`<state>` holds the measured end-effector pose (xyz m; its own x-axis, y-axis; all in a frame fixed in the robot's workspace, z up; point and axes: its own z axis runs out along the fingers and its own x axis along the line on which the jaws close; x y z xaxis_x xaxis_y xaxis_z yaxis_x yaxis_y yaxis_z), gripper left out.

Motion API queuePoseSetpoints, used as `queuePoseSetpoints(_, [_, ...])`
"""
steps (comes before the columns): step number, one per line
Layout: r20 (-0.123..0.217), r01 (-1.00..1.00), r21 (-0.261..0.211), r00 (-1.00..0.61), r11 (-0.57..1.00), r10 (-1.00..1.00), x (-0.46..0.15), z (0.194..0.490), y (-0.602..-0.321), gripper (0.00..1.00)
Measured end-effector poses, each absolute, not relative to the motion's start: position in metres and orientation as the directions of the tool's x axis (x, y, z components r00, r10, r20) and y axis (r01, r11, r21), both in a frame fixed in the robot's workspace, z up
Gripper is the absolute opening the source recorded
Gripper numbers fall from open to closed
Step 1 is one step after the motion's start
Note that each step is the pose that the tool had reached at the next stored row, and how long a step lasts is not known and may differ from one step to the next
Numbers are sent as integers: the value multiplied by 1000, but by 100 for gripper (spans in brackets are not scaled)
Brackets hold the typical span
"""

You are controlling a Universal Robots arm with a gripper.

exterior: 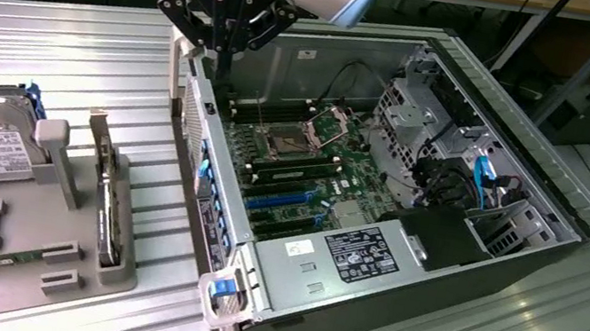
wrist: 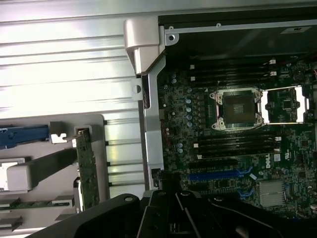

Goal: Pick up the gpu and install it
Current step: 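Reach for the gpu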

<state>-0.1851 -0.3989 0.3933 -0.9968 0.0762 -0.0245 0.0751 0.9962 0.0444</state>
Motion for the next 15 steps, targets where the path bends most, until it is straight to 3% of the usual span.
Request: queuePoseSetpoints(15, [-24, 75, 44, -997, 996, 76, -202, 393, -399, 11])
